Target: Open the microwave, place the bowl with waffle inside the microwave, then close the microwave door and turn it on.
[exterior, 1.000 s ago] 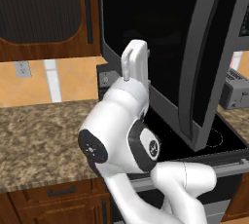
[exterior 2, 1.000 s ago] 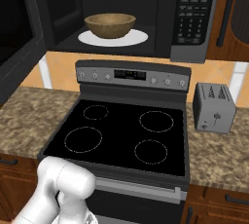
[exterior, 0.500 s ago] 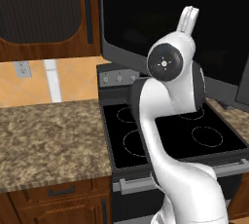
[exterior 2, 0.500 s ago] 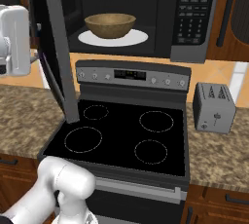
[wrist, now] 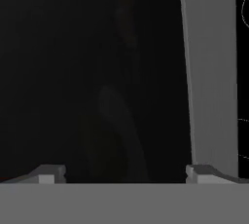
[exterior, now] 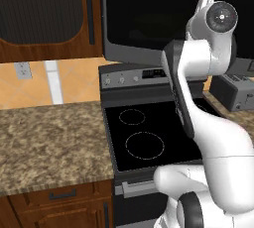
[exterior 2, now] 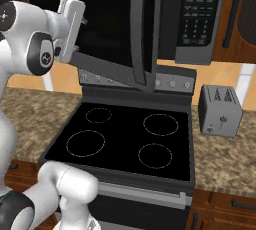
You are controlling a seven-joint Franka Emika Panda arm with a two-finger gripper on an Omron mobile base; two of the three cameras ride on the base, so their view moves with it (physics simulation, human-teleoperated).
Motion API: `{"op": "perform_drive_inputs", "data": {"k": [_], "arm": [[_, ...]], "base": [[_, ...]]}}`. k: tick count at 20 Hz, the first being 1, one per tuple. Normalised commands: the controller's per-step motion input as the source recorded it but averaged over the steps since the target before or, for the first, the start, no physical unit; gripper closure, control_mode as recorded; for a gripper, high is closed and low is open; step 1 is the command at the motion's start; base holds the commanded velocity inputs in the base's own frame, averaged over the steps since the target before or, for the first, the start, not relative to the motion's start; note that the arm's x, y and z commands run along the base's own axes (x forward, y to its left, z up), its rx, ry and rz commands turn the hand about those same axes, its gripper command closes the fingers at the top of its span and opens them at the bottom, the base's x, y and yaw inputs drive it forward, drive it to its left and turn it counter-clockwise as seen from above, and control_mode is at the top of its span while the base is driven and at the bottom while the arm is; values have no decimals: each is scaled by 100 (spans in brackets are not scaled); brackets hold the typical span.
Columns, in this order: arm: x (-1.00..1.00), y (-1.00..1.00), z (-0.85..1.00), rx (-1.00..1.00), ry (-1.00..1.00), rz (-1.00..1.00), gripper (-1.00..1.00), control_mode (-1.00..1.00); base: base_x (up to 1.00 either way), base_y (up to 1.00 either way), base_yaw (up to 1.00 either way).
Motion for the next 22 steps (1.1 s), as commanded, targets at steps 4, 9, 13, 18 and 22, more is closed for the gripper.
{"op": "perform_drive_inputs", "data": {"k": [4,9,13,18,22], "arm": [[100,-45,-35,3,0,28,-100,-100],[100,-35,-30,1,-1,25,-100,-100],[100,-21,-17,0,0,18,-100,-100],[89,-2,-22,0,0,14,-100,-100],[23,0,0,0,0,8,-100,-100]], "base": [[0,0,0],[0,0,0],[0,0,0],[0,0,0],[0,0,0]]}}
